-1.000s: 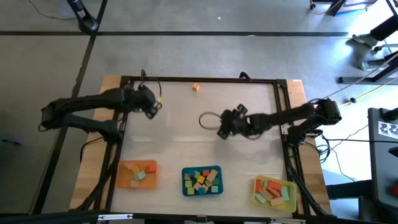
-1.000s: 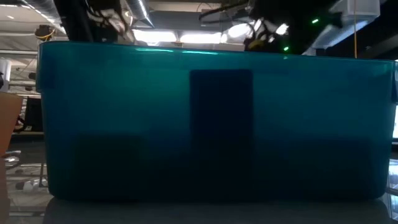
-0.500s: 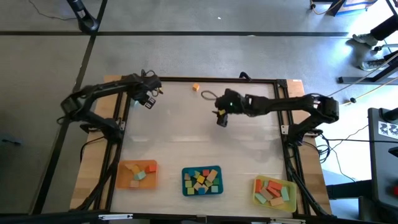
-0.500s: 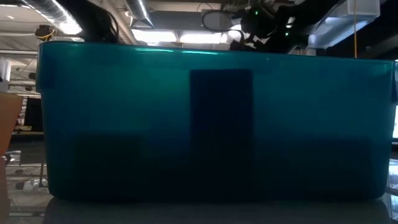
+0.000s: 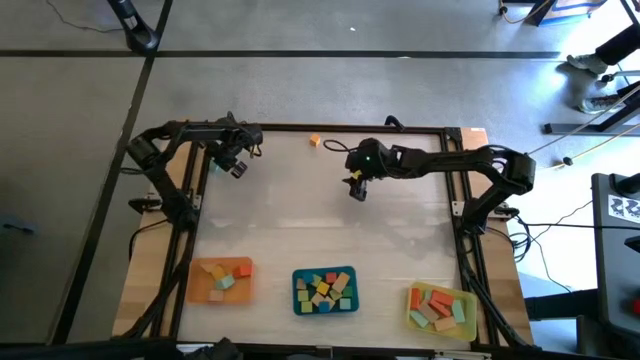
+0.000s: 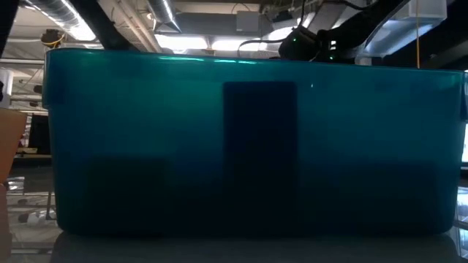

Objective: Sort blocks by size
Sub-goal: Put the light blue triangular block into the orange bin

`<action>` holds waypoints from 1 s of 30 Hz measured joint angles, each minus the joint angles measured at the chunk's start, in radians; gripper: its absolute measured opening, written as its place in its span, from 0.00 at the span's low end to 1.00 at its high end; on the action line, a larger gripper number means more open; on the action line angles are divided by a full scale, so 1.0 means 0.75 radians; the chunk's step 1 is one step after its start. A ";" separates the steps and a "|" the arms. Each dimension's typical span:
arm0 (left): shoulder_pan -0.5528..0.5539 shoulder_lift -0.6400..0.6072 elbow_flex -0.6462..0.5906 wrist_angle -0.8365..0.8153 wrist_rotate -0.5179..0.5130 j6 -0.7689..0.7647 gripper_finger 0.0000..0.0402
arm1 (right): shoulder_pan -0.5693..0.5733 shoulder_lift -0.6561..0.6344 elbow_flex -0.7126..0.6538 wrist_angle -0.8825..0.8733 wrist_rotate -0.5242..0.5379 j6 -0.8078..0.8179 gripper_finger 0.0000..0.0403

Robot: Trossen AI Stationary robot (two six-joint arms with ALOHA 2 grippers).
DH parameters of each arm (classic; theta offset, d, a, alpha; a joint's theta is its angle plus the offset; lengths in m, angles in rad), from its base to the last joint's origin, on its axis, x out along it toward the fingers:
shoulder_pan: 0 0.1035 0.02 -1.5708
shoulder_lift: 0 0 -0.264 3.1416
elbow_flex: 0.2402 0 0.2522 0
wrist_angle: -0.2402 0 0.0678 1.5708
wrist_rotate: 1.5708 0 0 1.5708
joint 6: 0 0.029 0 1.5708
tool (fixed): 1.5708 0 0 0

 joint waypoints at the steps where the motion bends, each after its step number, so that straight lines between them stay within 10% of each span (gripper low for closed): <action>1: 0.010 0.013 0.000 0.021 0.008 0.026 0.34 | 0.002 0.006 0.000 0.002 -0.004 0.000 0.54; 30: -0.213 -0.269 0.021 0.121 0.369 0.103 0.26 | 0.008 0.010 0.000 0.016 -0.011 0.092 0.54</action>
